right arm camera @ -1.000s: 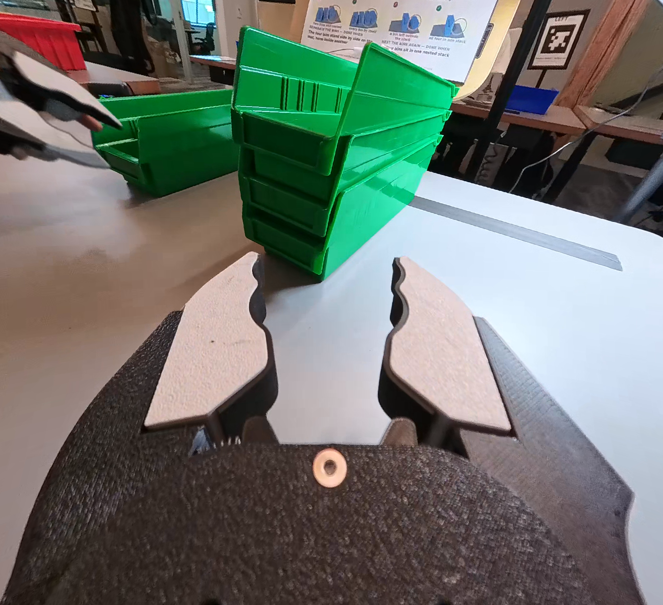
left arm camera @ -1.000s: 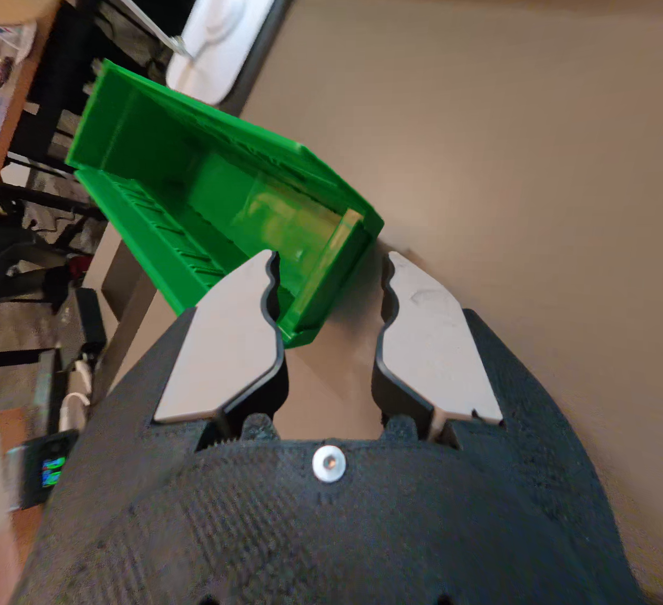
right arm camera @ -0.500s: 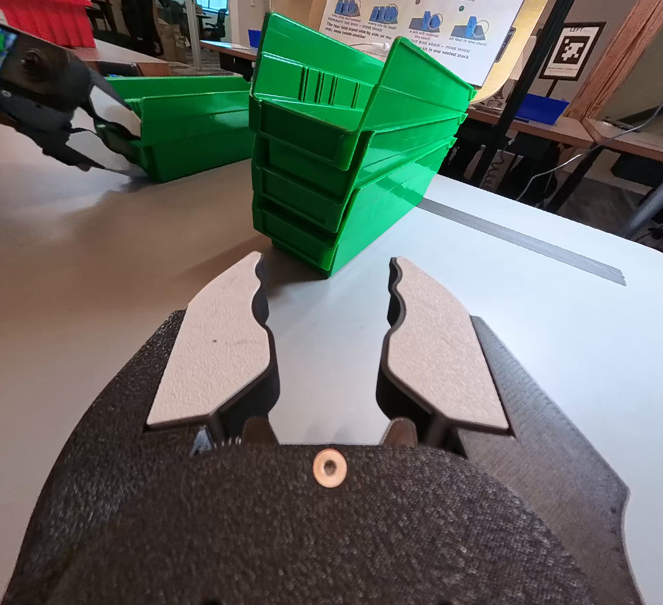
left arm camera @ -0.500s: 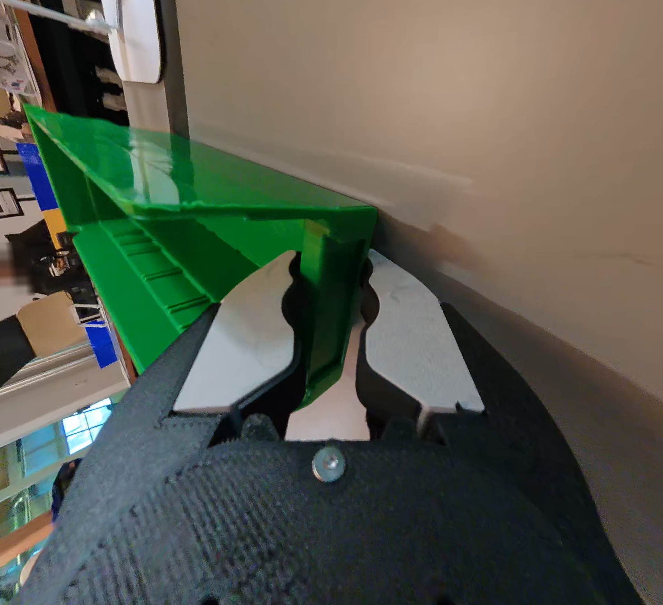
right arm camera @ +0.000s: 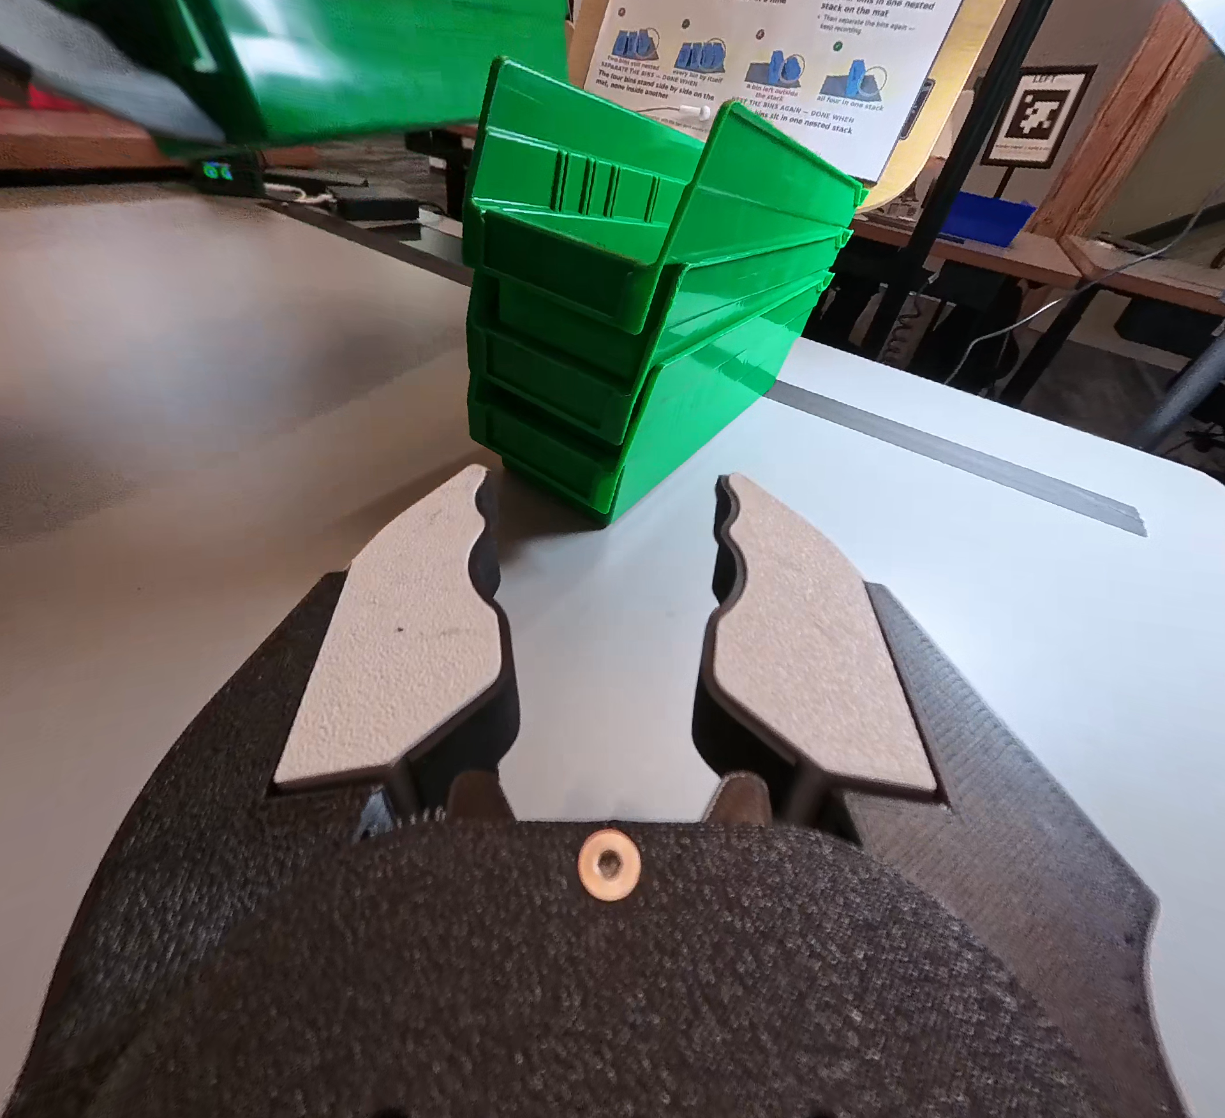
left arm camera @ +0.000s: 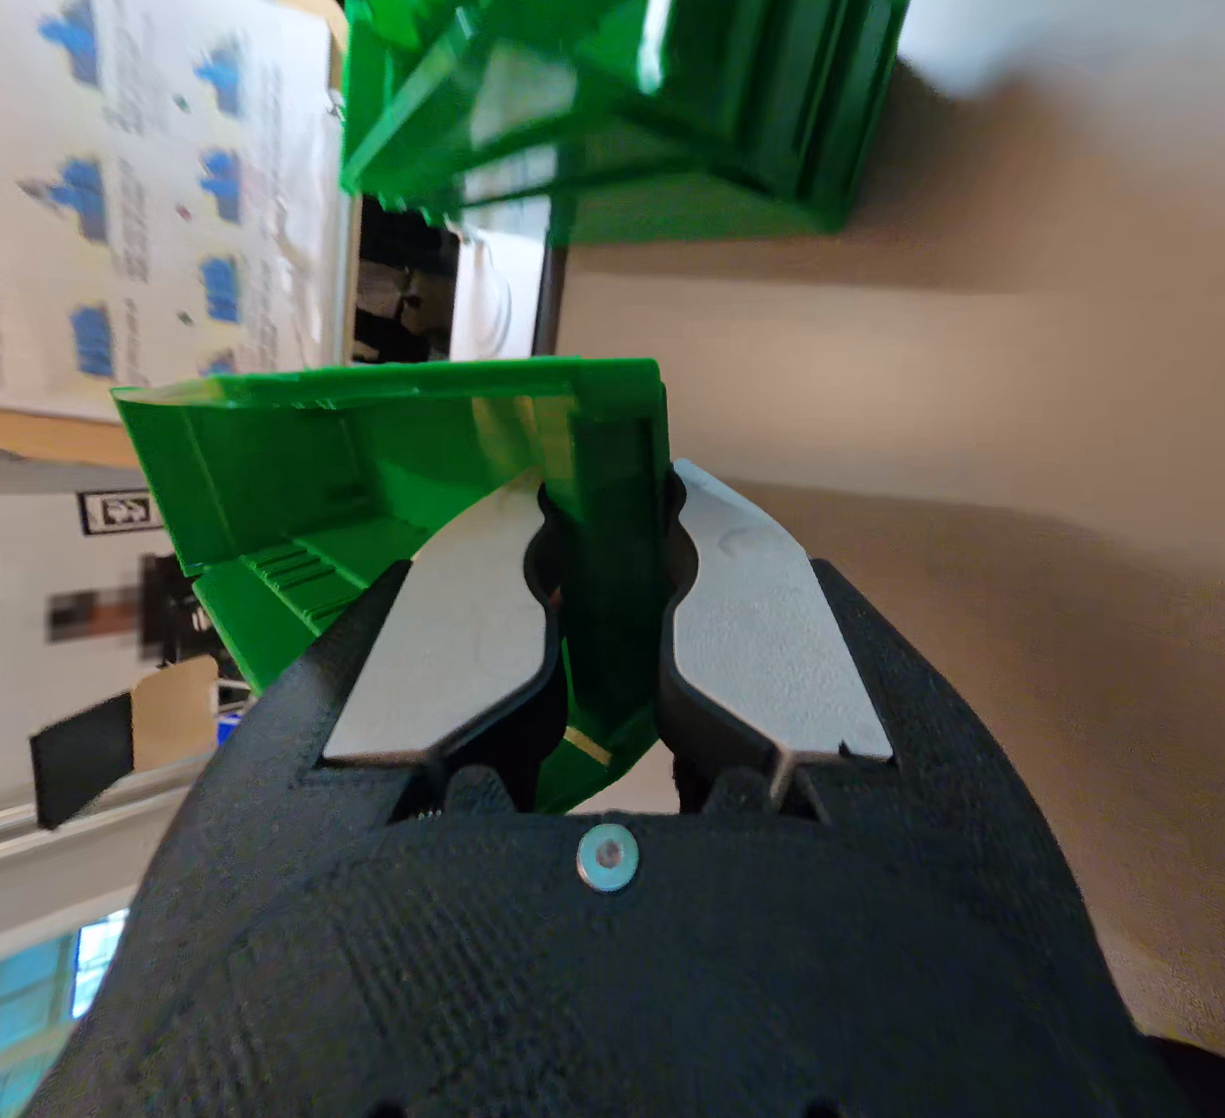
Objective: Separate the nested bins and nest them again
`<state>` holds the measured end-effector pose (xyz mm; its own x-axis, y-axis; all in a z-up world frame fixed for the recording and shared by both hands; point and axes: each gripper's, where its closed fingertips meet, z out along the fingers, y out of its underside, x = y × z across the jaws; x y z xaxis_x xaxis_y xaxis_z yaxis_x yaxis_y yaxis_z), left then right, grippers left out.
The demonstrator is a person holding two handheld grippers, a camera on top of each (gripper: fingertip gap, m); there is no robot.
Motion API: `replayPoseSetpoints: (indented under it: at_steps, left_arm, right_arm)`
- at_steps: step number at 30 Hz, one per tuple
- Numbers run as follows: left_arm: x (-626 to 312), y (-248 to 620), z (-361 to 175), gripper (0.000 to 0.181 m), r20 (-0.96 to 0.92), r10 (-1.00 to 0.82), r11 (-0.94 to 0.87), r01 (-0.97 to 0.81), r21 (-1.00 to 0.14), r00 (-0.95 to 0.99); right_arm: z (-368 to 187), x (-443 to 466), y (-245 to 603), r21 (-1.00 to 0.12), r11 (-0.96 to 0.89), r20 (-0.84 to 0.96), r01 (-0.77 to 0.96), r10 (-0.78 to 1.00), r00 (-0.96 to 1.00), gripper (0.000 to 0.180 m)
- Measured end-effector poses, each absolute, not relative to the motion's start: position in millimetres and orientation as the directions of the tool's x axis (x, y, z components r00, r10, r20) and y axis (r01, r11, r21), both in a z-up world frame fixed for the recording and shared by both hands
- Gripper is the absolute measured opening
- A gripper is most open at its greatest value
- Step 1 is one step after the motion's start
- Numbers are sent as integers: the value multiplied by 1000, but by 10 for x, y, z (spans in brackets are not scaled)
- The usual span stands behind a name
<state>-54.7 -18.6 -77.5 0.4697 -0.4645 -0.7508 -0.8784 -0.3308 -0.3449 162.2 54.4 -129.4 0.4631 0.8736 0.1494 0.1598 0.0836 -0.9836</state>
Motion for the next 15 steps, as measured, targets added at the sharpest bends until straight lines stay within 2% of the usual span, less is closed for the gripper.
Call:
replayPoseSetpoints:
  at_steps: [7, 15]
  left_arm:
    - [163, 242, -168, 28, -782, -523, -234, -939, -252, 340]
    - [705, 599, -191, 29, -695, -657, -253, -954, -161, 292]
  right_arm:
    - [-1234, 1701, 596, -986, 89, 149, 143, 858, 491, 63]
    - [-1212, 1701, 559, -981, 120, 181, 155, 856, 483, 66]
